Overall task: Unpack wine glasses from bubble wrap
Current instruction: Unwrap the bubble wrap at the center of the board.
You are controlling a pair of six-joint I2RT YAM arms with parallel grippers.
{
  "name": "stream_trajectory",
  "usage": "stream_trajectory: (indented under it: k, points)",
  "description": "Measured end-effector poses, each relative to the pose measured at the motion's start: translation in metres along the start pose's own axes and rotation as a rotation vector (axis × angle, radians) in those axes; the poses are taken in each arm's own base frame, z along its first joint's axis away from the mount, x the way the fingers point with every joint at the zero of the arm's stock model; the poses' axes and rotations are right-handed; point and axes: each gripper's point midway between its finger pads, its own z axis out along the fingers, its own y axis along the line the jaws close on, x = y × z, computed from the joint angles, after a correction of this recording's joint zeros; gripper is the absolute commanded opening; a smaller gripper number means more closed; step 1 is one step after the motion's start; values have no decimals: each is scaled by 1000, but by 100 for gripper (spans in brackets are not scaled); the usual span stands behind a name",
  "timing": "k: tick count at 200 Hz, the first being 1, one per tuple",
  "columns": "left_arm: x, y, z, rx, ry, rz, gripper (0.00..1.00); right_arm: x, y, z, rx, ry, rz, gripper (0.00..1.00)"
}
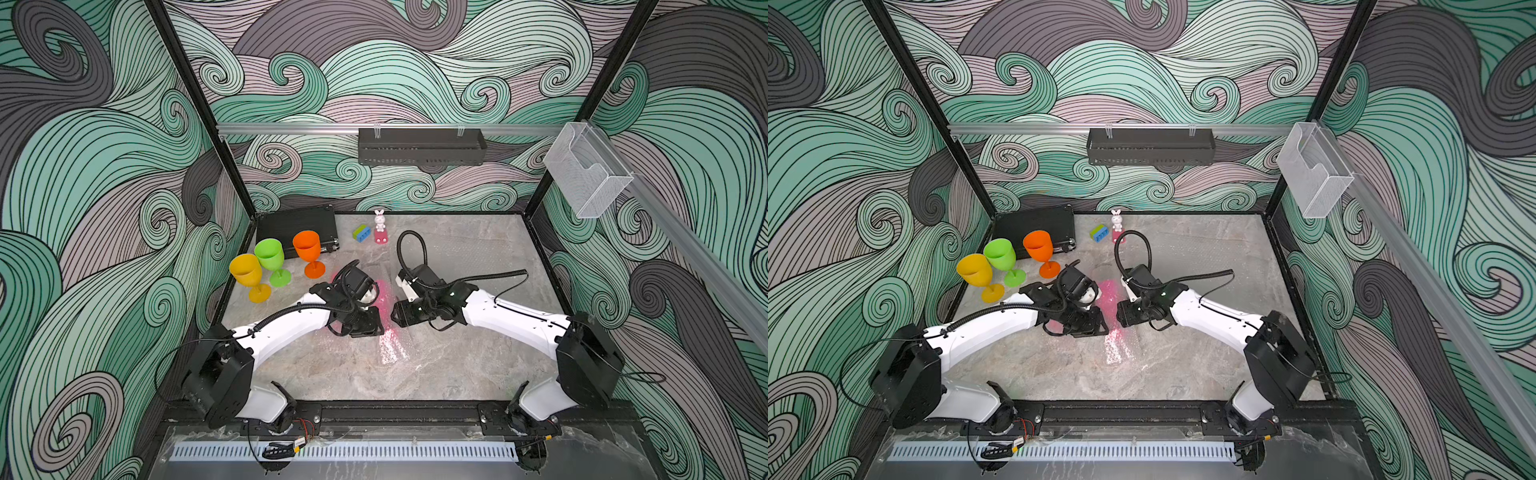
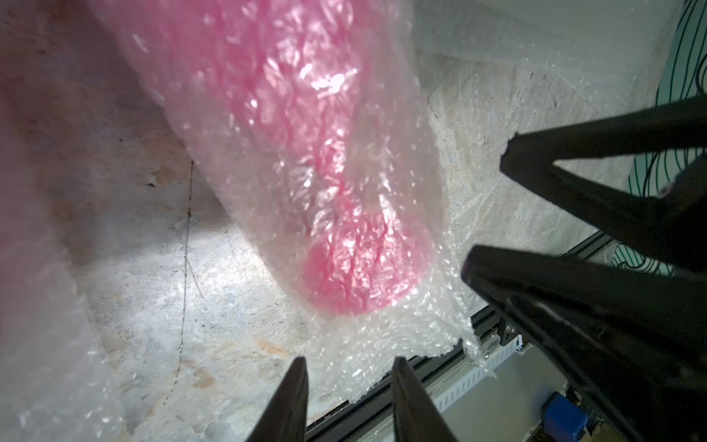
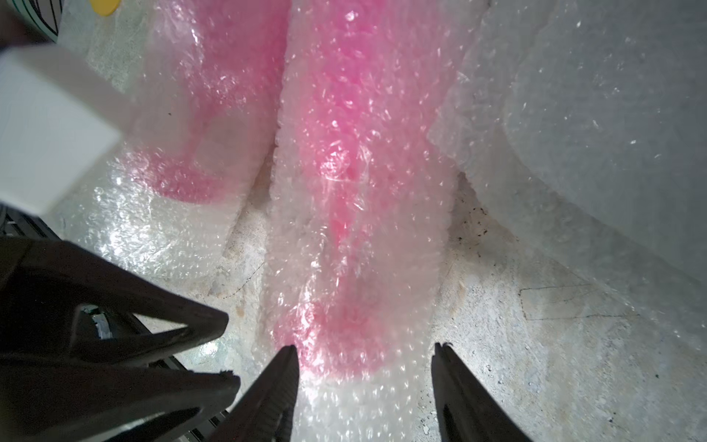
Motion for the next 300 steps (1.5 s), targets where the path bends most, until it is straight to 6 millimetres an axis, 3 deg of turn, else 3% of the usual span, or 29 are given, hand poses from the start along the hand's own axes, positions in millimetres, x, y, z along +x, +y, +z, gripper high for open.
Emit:
stream_trajectory:
  k: [31,104,255,300]
  points:
    - [1,12,4,-6,6,-61,38,-1,2,5,29,10,-24,60]
    - [-7,9,6,68,-7,-121,39,6,2,15,105,58,-79,55]
    - [-16,2,15,95,16,-127,41,11,-2,16,139,91,-102,6]
    - [-21,0,18,104,12,-145,50,13,2,17,108,103,-97,2]
